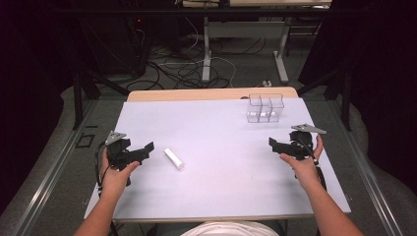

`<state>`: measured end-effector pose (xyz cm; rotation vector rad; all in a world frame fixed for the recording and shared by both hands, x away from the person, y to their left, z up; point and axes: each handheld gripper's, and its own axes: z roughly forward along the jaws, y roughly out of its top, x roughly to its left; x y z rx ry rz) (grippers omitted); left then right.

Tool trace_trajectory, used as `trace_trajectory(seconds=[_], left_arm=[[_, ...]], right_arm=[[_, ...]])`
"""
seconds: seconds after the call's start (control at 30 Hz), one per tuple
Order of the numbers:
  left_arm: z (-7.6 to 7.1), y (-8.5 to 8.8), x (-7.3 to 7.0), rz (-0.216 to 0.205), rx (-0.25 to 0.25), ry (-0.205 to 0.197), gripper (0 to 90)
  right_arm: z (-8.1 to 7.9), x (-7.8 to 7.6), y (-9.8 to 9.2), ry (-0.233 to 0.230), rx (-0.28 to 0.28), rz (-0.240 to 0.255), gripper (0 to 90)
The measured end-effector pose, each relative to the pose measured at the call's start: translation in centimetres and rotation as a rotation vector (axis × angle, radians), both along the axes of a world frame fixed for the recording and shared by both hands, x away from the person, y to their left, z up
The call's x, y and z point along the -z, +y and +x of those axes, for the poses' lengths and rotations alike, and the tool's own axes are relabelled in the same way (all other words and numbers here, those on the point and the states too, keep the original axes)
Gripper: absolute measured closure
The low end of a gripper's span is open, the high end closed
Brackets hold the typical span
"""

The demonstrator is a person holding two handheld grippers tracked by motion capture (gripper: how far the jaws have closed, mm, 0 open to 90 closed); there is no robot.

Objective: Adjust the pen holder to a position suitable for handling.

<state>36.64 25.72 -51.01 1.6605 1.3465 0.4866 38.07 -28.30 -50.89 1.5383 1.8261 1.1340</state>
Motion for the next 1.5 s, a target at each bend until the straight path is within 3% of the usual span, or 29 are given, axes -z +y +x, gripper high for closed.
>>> trace_trajectory(seconds=[0.1,0.37,0.5,0.87,1.1,1.33,1.5], left_arm=[[0.0,0.1,0.0,-0.024,0.001,0.004,0.4],[-0.3,0.2,-0.3,-0.008,-0.004,0.002,0.7],[-0.5,0.1,-0.4,-0.001,-0.004,0.004,2.0],[-1.0,0.3,-0.3,0.017,-0.015,0.002,2.0],[-1.2,0.6,-0.2,0.019,-0.037,0.009,2.1],[-1.2,0.7,-0.1,0.023,-0.043,0.011,2.2],[-1.2,0.6,0.0,0.028,-0.042,0.012,2.2]], right_arm=[[0.1,0.1,-0.1,-0.010,0.001,-0.007,15.1],[0.4,0.3,-0.1,-0.021,-0.031,-0.057,17.6],[0.7,0.1,-0.1,-0.031,-0.034,-0.073,24.6],[2.2,-2.5,-0.7,-0.083,-0.026,-0.053,33.4],[4.5,-4.0,-1.3,-0.050,-0.055,-0.037,41.8],[6.6,-5.2,-1.4,-0.033,-0.067,-0.096,42.4],[8.3,-6.3,-1.3,-0.048,-0.070,-0.124,42.3]])
